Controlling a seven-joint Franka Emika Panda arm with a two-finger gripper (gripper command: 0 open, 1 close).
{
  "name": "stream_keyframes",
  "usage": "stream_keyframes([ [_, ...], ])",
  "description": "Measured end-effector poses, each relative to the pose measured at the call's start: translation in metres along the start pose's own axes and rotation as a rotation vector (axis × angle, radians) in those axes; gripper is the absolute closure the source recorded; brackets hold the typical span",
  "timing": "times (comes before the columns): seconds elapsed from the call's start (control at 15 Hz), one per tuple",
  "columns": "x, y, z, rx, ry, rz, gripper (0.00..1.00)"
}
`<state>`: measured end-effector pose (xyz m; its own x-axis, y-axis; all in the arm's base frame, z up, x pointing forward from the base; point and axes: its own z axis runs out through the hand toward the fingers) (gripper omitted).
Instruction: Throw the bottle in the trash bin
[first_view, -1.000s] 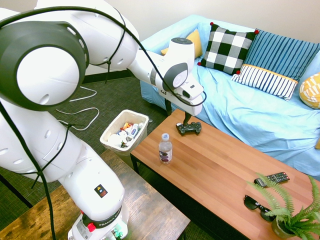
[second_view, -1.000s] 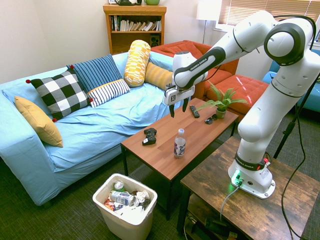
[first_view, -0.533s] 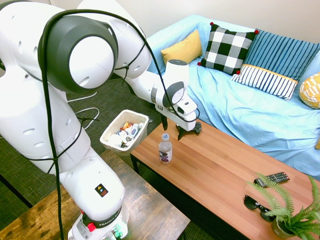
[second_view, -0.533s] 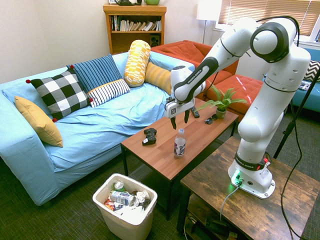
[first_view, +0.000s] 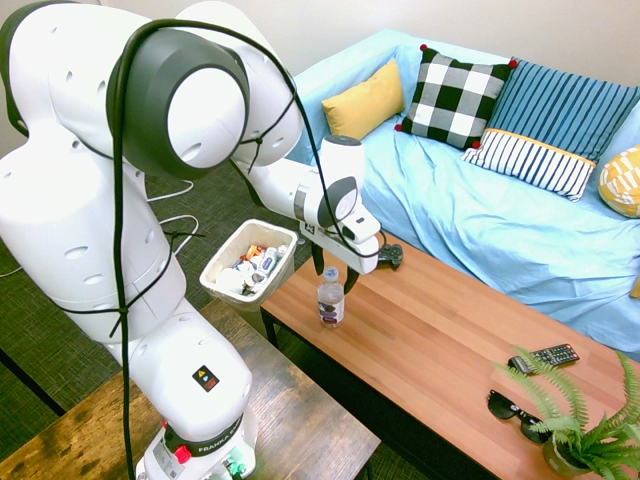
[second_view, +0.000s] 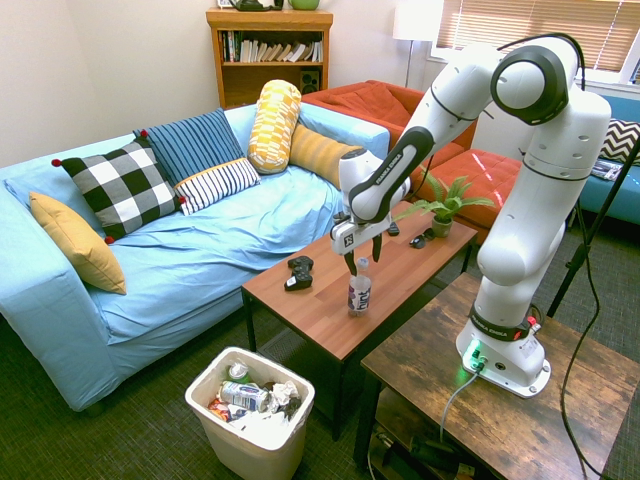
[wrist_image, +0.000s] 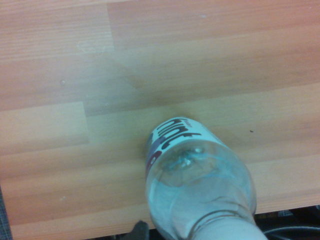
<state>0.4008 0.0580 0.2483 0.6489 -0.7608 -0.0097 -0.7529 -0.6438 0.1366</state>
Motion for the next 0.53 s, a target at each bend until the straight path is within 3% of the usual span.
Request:
stream_keyframes([
  [0.53,-0.0013,-0.0020,-0.0012,0.005,0.004,0.000,1.00],
])
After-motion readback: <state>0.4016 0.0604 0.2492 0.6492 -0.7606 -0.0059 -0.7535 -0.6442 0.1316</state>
